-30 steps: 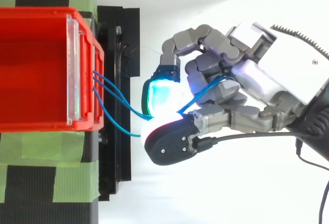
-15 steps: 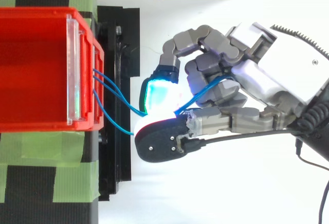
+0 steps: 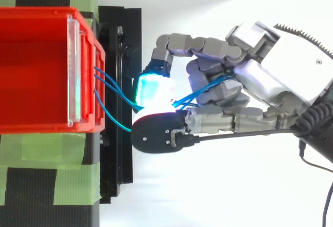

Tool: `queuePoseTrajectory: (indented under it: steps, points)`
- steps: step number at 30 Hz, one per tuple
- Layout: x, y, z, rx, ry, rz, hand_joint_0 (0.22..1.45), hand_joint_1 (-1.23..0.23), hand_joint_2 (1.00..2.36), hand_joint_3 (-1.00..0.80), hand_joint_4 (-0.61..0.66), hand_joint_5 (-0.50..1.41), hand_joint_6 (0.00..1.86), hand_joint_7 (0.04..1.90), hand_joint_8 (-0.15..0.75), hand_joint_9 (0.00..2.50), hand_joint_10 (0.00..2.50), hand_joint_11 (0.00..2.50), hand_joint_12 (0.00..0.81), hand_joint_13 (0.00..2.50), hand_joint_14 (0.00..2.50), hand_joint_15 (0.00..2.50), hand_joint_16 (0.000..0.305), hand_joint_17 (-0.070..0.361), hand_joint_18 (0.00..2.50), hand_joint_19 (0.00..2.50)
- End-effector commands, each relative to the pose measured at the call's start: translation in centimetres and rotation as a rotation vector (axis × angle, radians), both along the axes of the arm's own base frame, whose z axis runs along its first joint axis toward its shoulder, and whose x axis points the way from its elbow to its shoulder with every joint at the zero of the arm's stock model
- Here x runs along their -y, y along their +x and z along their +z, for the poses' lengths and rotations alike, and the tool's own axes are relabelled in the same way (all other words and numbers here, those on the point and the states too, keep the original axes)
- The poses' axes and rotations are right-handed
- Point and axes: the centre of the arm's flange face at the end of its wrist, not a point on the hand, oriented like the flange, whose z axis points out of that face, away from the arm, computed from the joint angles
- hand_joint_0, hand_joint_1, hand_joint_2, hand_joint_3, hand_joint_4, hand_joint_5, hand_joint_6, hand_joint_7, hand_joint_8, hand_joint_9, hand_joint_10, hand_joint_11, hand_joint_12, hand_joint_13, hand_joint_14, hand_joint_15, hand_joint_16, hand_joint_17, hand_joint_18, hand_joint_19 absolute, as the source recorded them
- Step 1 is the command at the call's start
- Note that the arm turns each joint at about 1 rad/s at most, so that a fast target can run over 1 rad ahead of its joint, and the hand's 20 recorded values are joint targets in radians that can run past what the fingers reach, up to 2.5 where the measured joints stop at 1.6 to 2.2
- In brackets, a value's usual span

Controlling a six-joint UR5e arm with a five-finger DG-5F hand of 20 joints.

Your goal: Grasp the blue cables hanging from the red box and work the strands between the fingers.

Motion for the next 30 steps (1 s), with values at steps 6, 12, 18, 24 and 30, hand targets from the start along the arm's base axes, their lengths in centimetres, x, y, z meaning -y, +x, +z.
queuePoseTrajectory:
  steps: [6,12,18,24,30]
  points:
    - [0.11,0.15,0.11,0.001,-0.002,0.012,1.25,-0.65,1.02,-0.04,0.18,0.54,0.0,1.59,0.35,0.91,2.5,1.99,0.431,1.02,2.5,1.29,0.063,0.142,1.39,1.65]
    - [0.2,0.18,0.13,0.004,-0.001,0.01,0.94,-0.77,1.02,-0.34,0.18,-0.05,0.99,1.22,0.35,0.91,2.5,1.99,0.431,1.02,2.5,1.29,0.063,0.142,1.39,1.65]
    - [0.21,0.15,0.11,0.001,-0.002,0.01,0.77,-0.64,1.01,-0.63,0.24,0.03,1.06,1.27,0.35,0.91,2.5,1.99,0.431,1.02,2.5,1.29,0.063,0.142,1.39,1.65]
    - [0.3,0.15,0.11,0.001,-0.002,0.009,0.76,-0.61,1.01,-0.71,0.23,0.11,0.71,1.32,0.35,0.91,2.5,1.99,0.431,1.02,2.5,1.29,0.063,0.142,1.39,1.65]
    - [0.34,0.06,0.04,-0.01,-0.007,0.009,0.75,-0.58,1.01,-0.77,0.24,0.16,0.49,1.36,0.35,0.91,2.5,1.99,0.431,1.02,2.5,1.29,0.063,0.142,1.39,1.65]
